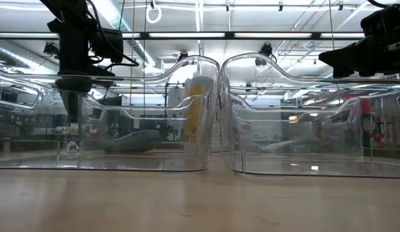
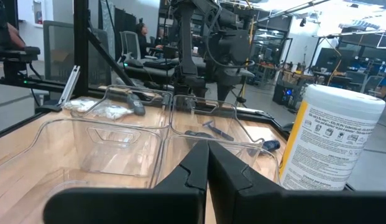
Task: Pick & Place Travel size toiletries
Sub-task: Put the left blue shaver into the bottom left transparent bin
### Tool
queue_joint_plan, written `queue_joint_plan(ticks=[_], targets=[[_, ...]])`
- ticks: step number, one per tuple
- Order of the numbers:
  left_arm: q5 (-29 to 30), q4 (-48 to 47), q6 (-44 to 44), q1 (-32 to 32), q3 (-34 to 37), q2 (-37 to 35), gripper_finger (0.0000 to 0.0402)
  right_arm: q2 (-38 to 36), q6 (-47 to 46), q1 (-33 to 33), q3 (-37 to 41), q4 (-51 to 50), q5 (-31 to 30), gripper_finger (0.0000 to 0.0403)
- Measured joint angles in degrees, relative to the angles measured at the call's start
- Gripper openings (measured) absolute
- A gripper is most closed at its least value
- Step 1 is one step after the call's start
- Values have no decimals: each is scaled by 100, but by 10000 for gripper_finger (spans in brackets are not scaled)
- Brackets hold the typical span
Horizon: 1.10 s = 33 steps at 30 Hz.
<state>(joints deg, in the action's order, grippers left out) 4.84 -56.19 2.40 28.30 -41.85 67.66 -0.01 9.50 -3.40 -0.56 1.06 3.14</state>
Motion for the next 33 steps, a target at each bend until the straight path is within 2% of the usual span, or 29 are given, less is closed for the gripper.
queue_joint_plan(ticks=[7, 10, 18, 33], targets=[[-64, 58, -343, 115, 0, 11, 364, 0, 0, 0, 0, 2, 0, 12], [-104, 63, -449, 132, 0, 240, 364, 0, 0, 0, -2, 0, 0, 12], [-5, 66, -1478, 144, 0, 560, 364, 0, 0, 0, 0, 2, 0, 12], [153, 310, -1807, 144, 117, 553, 364, 0, 0, -2, 0, 0, 0, 12]])
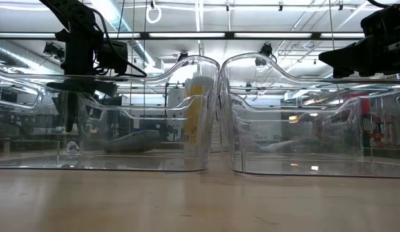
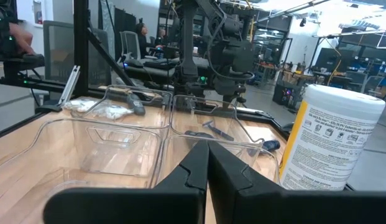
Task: Pick & Place Travel size toiletries
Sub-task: Put the left blue shaver into the bottom left transparent bin
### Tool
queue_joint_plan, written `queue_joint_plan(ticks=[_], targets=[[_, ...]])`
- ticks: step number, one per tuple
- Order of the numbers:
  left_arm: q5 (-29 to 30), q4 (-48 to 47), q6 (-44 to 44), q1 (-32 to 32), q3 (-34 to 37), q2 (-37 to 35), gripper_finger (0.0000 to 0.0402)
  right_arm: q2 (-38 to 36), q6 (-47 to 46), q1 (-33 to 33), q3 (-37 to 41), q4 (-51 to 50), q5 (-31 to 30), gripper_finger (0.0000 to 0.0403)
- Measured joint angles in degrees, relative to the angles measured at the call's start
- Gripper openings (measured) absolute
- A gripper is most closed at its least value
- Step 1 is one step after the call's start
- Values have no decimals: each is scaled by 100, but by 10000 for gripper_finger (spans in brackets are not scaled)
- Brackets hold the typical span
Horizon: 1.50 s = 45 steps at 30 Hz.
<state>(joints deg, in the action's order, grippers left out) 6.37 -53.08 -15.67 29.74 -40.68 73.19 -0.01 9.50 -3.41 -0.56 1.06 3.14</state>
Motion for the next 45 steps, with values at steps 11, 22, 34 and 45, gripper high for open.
queue_joint_plan(ticks=[11, 22, 34, 45], targets=[[-1, 18, -89, 187, 8, 0, 364, 0, 0, 1, -2, 2, 0, 12], [-88, 25, -249, 243, 28, 0, 364, 0, 0, 2, 0, 2, 0, 12], [-137, 296, -1068, 243, 416, 2, 362, 0, 0, 2, 0, 2, 0, 12], [-300, 758, -1673, 243, 492, 4, 333, 0, 0, 0, 0, 0, 0, 12]])
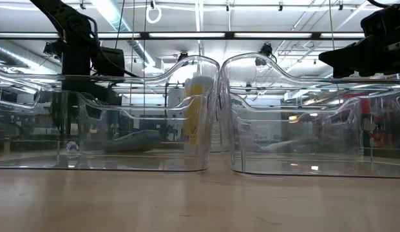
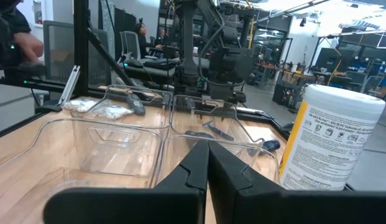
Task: Pick & Place Travel size toiletries
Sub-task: Put the left blue shaver into the bottom left transparent bin
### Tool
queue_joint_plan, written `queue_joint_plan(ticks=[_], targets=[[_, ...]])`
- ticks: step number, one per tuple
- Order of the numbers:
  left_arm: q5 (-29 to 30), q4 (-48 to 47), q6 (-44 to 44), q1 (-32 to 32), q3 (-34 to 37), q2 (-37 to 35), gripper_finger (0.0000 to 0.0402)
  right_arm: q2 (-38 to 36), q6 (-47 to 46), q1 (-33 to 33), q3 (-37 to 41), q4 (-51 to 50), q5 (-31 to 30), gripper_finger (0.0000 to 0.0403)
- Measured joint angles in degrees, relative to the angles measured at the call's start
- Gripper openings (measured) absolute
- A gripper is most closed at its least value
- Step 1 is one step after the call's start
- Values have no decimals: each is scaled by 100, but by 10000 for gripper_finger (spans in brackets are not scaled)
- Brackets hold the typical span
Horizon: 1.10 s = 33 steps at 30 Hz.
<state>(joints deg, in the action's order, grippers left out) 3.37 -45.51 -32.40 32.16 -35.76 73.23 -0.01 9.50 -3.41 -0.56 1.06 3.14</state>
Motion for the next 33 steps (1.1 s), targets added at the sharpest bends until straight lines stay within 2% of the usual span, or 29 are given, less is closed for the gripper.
queue_joint_plan(ticks=[5, 23, 33], targets=[[-1, 89, -107, -4, 220, 0, 330, 0, 0, 1, -2, 0, 1, 12], [34, 376, -136, -2, 233, -12, 329, 0, 0, 1, -2, 0, 0, 12], [-2, 424, -311, -2, 233, -591, 329, 0, 0, 1, -2, 2, -1, 12]])
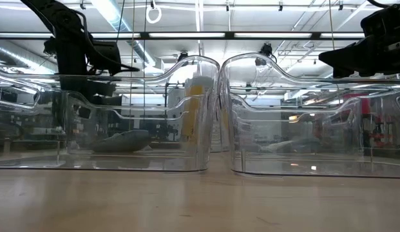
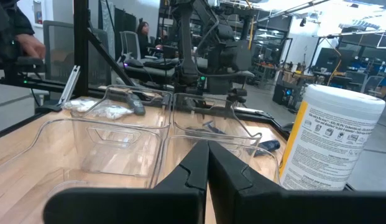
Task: Pick & Place Travel size toiletries
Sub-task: Put the left blue shaver into the bottom left transparent bin
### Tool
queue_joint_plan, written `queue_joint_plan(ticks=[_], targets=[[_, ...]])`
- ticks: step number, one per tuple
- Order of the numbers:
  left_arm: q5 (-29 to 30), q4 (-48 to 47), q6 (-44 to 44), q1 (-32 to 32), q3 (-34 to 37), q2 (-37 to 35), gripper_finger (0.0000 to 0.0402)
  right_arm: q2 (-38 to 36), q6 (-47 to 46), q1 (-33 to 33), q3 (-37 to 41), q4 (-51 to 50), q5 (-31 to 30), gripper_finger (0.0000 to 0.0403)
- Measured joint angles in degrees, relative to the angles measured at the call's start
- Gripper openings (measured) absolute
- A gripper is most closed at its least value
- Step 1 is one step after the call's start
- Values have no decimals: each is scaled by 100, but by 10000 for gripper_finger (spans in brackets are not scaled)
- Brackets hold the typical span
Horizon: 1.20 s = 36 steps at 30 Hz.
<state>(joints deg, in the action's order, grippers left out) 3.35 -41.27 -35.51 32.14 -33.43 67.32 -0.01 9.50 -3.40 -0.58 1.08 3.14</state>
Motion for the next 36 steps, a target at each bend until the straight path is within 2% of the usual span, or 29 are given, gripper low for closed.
queue_joint_plan(ticks=[16, 23, 28, 32, 36], targets=[[-126, 68, -323, 198, 525, -632, 329, 0, 0, 0, 0, -1, 2, 12], [-187, 189, -959, 197, 765, -637, 329, 0, 0, 0, 2, -2, 0, 12], [-171, 301, -1059, 197, 763, -637, 329, 0, 0, -2, 2, -1, 1, 12], [-393, 308, -1381, 197, 763, -637, 329, 0, 0, 0, 0, 0, 0, 12], [-499, 370, -1650, 197, 801, -637, 313, 0, 0, 0, 0, 0, 0, 12]])
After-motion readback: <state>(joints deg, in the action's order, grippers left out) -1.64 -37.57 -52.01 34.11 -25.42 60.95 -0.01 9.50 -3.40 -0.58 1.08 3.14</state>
